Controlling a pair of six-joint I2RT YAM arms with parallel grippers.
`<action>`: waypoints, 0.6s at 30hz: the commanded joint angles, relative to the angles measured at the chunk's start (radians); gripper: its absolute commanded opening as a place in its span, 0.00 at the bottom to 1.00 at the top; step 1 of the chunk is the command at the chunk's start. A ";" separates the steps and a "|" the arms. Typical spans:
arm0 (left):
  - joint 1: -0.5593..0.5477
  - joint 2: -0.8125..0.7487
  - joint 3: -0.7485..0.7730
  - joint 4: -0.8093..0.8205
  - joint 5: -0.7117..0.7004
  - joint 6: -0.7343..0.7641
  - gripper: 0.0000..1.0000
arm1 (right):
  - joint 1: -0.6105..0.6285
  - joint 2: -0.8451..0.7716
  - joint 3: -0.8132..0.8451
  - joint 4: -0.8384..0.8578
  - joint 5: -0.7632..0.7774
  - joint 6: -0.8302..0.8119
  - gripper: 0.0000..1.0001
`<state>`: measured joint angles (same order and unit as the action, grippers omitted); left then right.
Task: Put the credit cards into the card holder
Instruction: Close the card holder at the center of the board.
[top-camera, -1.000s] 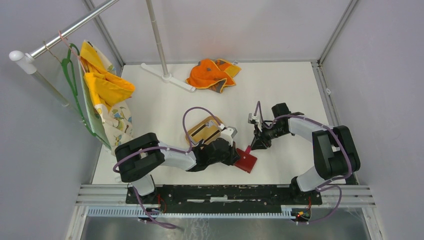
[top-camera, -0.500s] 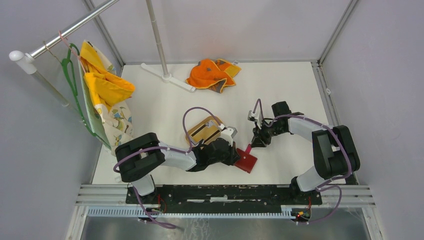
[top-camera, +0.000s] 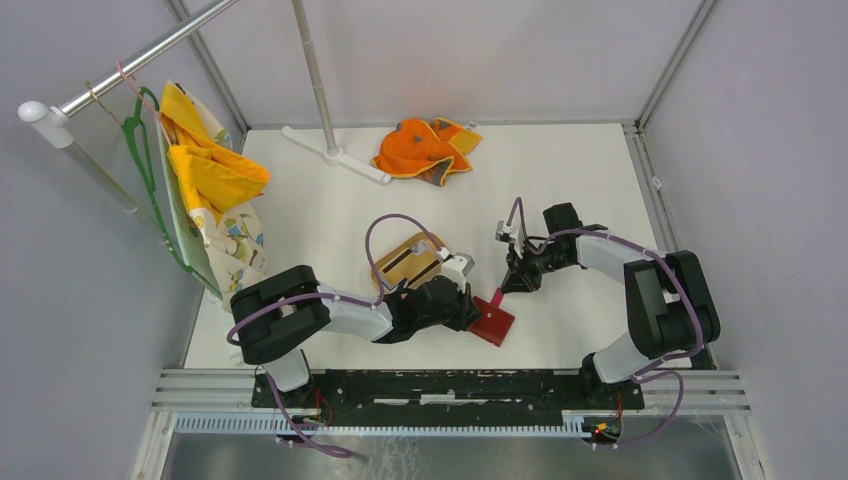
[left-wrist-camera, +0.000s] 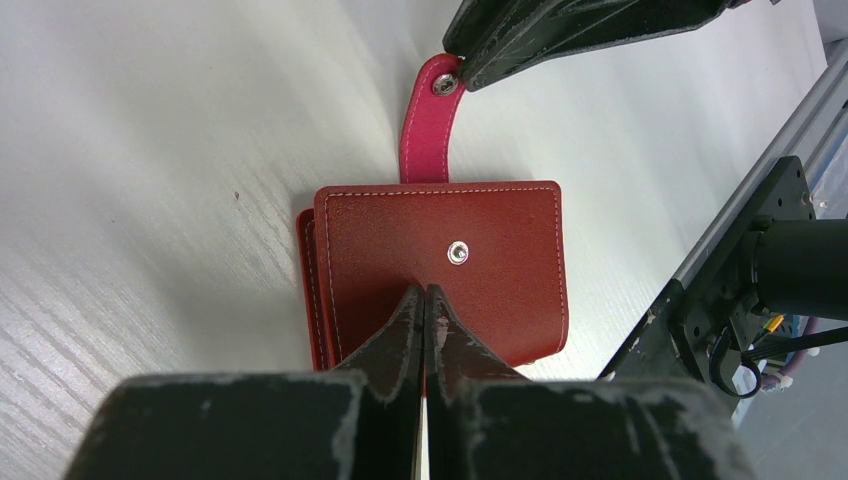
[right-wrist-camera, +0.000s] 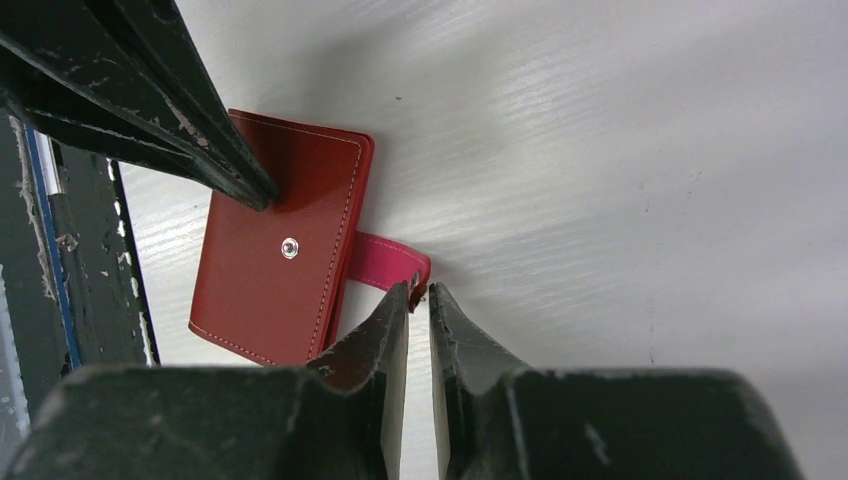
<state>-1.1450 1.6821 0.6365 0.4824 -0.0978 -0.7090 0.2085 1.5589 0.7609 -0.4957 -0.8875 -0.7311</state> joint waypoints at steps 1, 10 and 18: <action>0.000 0.013 -0.005 0.006 0.013 0.031 0.02 | 0.002 -0.016 0.017 -0.015 -0.044 -0.014 0.17; -0.001 0.009 -0.005 0.006 0.015 0.027 0.02 | 0.001 -0.025 0.021 -0.039 -0.074 -0.031 0.00; -0.001 0.015 0.000 0.008 0.017 0.017 0.02 | 0.003 -0.087 0.004 -0.067 -0.132 -0.080 0.00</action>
<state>-1.1450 1.6821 0.6365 0.4824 -0.0971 -0.7094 0.2085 1.5291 0.7609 -0.5476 -0.9539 -0.7719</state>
